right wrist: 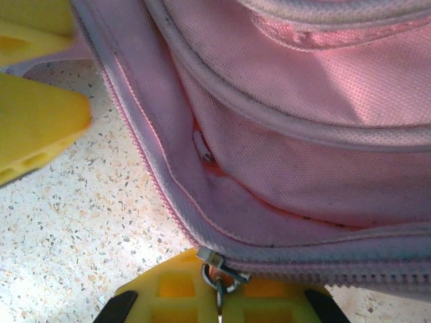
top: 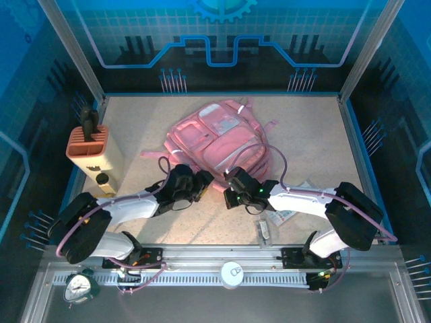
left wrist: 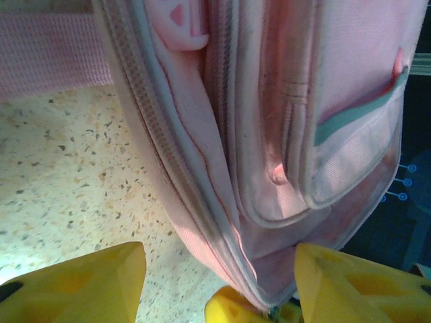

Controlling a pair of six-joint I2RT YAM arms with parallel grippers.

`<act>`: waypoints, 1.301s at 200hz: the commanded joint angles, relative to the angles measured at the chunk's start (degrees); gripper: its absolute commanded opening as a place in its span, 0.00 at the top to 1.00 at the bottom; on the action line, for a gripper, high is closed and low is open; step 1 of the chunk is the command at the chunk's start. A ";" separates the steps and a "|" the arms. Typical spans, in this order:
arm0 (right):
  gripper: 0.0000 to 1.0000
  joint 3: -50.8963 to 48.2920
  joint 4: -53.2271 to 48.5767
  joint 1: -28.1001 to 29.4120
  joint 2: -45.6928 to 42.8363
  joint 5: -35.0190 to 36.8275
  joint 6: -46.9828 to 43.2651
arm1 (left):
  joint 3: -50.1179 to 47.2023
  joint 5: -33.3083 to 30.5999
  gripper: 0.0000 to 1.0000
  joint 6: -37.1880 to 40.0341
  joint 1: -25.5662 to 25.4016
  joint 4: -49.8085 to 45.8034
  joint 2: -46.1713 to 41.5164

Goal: Pack the student bag
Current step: Zip the student bag at the center of the table.

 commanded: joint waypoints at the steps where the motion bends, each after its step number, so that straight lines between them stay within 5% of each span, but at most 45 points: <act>1: 1.00 0.76 0.27 1.03 0.09 -2.38 -0.06 | 2.45 -1.01 0.42 -2.94 -0.97 5.23 4.50; 36: 1.00 1.91 -2.34 1.25 -0.22 -1.30 -0.34 | 3.34 -1.27 0.55 -3.93 -1.39 12.53 10.53; 115: 1.00 0.95 -10.00 0.11 -5.44 3.58 -2.34 | 4.18 -3.41 1.00 2.40 2.21 -1.50 6.13; 144: 1.00 -2.24 -13.32 -3.70 -10.59 3.85 -2.66 | 6.56 -3.89 1.00 9.83 6.95 -14.58 1.14; 189: 1.00 -5.67 -14.73 -11.32 -16.96 0.77 -6.70 | 8.67 -1.39 1.00 17.82 13.95 -20.27 -1.52; 260: 1.00 0.77 -6.92 2.30 -9.80 -4.91 -11.18 | 21.48 0.82 1.00 25.19 19.45 -23.51 6.14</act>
